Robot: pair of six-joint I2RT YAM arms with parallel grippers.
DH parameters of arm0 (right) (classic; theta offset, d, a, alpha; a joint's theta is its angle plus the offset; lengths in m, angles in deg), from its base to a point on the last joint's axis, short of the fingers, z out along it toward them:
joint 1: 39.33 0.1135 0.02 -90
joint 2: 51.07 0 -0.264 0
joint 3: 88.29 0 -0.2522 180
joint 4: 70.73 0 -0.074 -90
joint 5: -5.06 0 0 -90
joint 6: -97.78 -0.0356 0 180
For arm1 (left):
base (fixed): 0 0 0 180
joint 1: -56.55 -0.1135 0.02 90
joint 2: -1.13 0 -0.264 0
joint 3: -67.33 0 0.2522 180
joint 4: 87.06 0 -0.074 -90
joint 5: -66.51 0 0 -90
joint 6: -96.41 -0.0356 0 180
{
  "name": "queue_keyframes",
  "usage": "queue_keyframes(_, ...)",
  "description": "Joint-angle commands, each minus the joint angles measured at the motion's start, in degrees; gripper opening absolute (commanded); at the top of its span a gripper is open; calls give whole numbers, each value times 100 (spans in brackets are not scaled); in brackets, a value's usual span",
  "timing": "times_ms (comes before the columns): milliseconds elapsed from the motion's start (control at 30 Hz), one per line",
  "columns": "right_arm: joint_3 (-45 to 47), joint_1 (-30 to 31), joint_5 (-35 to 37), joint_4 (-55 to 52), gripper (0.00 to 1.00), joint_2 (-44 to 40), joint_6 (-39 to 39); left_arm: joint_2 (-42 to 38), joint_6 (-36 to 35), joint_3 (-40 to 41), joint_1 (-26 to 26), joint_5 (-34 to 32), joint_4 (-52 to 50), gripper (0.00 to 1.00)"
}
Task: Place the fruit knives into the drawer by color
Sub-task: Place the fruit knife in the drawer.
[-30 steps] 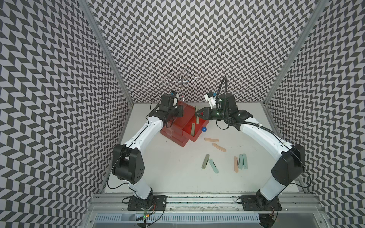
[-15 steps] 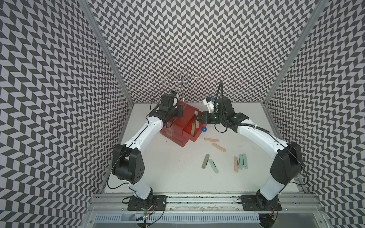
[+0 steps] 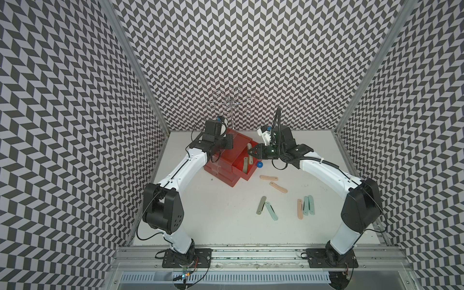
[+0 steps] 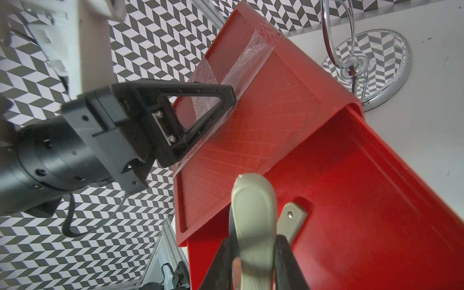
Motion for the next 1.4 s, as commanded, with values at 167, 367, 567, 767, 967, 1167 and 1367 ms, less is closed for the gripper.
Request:
queue_keyframes(167,-198,33,-70,-145,24,215,129,453,-81,217,-9,-272,-1071,0)
queue_keyframes(367,-226,33,-83,-163,27,208,138,459,-76,213,-4,-268,-1066,0)
queue_keyframes(567,-273,33,-89,-196,29,214,142,466,-84,210,-7,-264,-1071,0)
queue_keyframes(767,-331,34,-97,-210,31,226,148,454,-87,217,-4,-261,-1071,0)
queue_keyframes(967,-433,33,-118,-241,34,273,155,459,-83,213,-5,-250,-1071,0)
queue_keyframes(1167,-536,37,-178,-162,34,202,174,469,-84,213,-5,-255,-1071,0)
queue_keyframes(1367,-1128,36,-131,-492,34,-23,440,478,-83,208,-10,-260,-1088,0)
